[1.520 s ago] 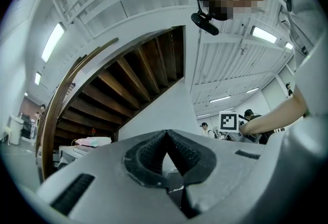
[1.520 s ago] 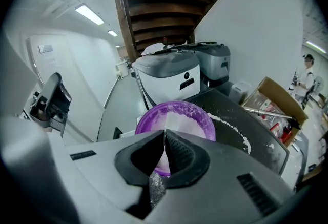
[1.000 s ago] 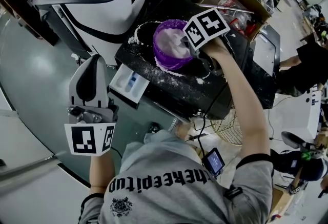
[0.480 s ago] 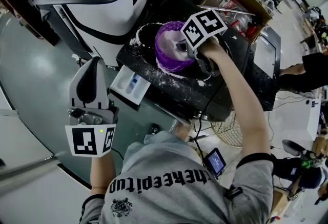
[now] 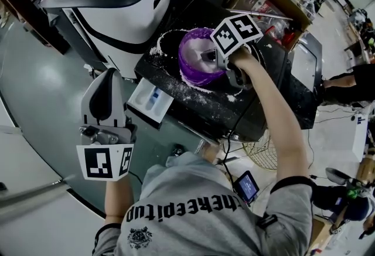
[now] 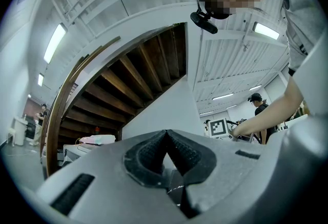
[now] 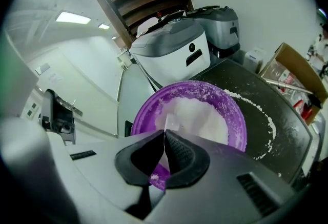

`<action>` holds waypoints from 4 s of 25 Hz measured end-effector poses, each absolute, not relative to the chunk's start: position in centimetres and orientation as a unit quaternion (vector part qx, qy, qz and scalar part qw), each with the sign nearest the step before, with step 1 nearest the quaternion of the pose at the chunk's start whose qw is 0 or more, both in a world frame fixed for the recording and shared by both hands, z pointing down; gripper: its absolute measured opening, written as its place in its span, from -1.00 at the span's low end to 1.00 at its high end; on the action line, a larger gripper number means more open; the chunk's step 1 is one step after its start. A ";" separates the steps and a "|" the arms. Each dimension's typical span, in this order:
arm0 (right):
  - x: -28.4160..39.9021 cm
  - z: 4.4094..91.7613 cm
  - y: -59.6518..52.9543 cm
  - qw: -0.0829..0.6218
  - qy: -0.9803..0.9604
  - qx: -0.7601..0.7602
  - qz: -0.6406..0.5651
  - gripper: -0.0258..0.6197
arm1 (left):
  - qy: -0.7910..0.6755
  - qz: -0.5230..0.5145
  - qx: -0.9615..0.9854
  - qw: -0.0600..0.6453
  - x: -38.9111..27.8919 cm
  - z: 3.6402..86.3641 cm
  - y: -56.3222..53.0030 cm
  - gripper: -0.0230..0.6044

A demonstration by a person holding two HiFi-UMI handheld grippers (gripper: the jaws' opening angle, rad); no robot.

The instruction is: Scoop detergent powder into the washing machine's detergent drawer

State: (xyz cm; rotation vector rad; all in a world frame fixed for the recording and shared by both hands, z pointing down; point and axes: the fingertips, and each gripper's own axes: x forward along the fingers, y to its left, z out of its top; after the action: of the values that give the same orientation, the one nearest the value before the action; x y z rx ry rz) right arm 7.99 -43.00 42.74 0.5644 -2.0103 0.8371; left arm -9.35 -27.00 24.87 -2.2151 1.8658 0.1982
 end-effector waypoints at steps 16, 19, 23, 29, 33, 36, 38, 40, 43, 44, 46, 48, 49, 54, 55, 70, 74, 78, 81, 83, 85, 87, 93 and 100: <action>9.3 40.3 -41.9 0.293 -0.826 0.260 0.406 -0.90 | 0.625 0.070 -0.768 0.126 -8.9 24.2 -25.8 -0.92; 9.9 39.7 -41.6 0.247 -0.824 0.277 0.428 -0.90 | 0.614 0.069 -0.775 0.128 -8.7 23.9 -25.4 -0.92; 10.4 38.9 -40.9 0.182 -0.819 0.289 0.462 -0.90 | 0.601 0.067 -0.786 0.131 -8.8 23.5 -25.1 -0.92; 10.3 37.3 -39.2 0.116 -0.813 0.299 0.486 -0.90 | 0.578 0.065 -0.803 0.131 -9.3 22.8 -25.0 -0.92; 10.2 36.2 -37.6 0.071 -0.809 0.306 0.496 -0.90 | 0.558 0.068 -0.817 0.129 -9.4 22.7 -24.6 -0.92; 9.9 35.6 -36.3 0.046 -0.809 0.311 0.496 -0.90 | 0.544 0.069 -0.827 0.128 -9.5 22.7 -24.3 -0.92; 9.6 35.2 -35.4 0.028 -0.809 0.311 0.497 -0.90 | 0.534 0.070 -0.833 0.128 -9.6 22.7 -24.1 -0.92; 9.2 34.8 -34.5 0.008 -0.809 0.313 0.497 -0.90 | 0.525 0.072 -0.839 0.126 -9.7 22.6 -24.0 -0.92; 8.4 34.2 -33.3 -0.021 -0.808 0.315 0.498 -0.90 | 0.516 0.074 -0.844 0.126 -10.0 22.5 -23.7 -0.92; 8.2 34.1 -32.9 -0.030 -0.808 0.315 0.497 -0.90 | 0.512 0.075 -0.846 0.126 -10.1 22.5 -23.6 -0.92; 7.8 33.9 -32.1 -0.047 -0.808 0.315 0.496 -0.90 | 0.505 0.076 -0.851 0.125 -10.2 22.6 -23.3 -0.92; 7.4 33.9 -31.2 -0.060 -0.807 0.315 0.496 -0.90 | 0.498 0.078 -0.855 0.123 -10.4 22.7 -23.0 -0.92; 7.1 34.0 -30.8 -0.065 -0.805 0.316 0.497 -0.90 | 0.496 0.078 -0.856 0.122 -10.5 22.7 -22.8 -0.92; 5.9 35.0 -29.1 -0.087 -0.804 0.322 0.492 -0.90 | 0.487 0.079 -0.862 0.119 -11.3 22.8 -22.1 -0.92; 5.6 35.2 -28.8 -0.090 -0.804 0.324 0.491 -0.90 | 0.486 0.079 -0.862 0.119 -11.6 22.8 -22.0 -0.92; 1.1 39.9 -25.8 -0.087 -0.790 0.365 0.485 -0.90 | 0.489 0.073 -0.863 0.104 -15.8 24.4 -20.3 -0.92; -0.6 41.2 -25.1 -0.099 -0.778 0.365 0.502 -0.90 | 0.492 0.069 -0.862 0.100 -16.9 24.9 -19.9 -0.92; -1.7 42.8 -24.6 -0.098 -0.772 0.373 0.506 -0.90 | 0.496 0.066 -0.861 0.097 -18.0 25.3 -19.4 -0.92; -2.6 43.9 -24.4 -0.097 -0.766 0.379 0.509 -0.90 | 0.500 0.063 -0.858 0.095 -19.0 25.6 -19.1 -0.92; -3.2 44.7 -24.2 -0.093 -0.764 0.382 0.511 -0.90 | 0.504 0.061 -0.856 0.094 -19.6 25.8 -18.8 -0.92; -3.7 45.4 -24.1 -0.091 -0.763 0.384 0.513 -0.90 | 0.508 0.058 -0.854 0.092 -20.3 26.0 -18.6 -0.92; -4.3 46.2 -24.0 -0.091 -0.761 0.385 0.515 -0.90 | 0.512 0.056 -0.852 0.090 -20.8 26.3 -18.4 -0.92; -5.8 48.6 -24.2 -0.085 -0.759 0.396 0.510 -0.90 | 0.520 0.049 -0.848 0.086 -22.3 27.1 -17.9 -0.92; -7.0 50.9 -24.9 -0.045 -0.770 0.417 0.481 -0.90 | 0.532 0.041 -0.842 0.078 -23.7 27.9 -17.4 -0.92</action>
State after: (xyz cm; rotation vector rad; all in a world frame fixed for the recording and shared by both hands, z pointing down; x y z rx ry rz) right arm -7.04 -24.90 50.92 1.3486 -2.4904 1.5573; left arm -23.68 -17.45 27.86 -2.5211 1.5940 0.1214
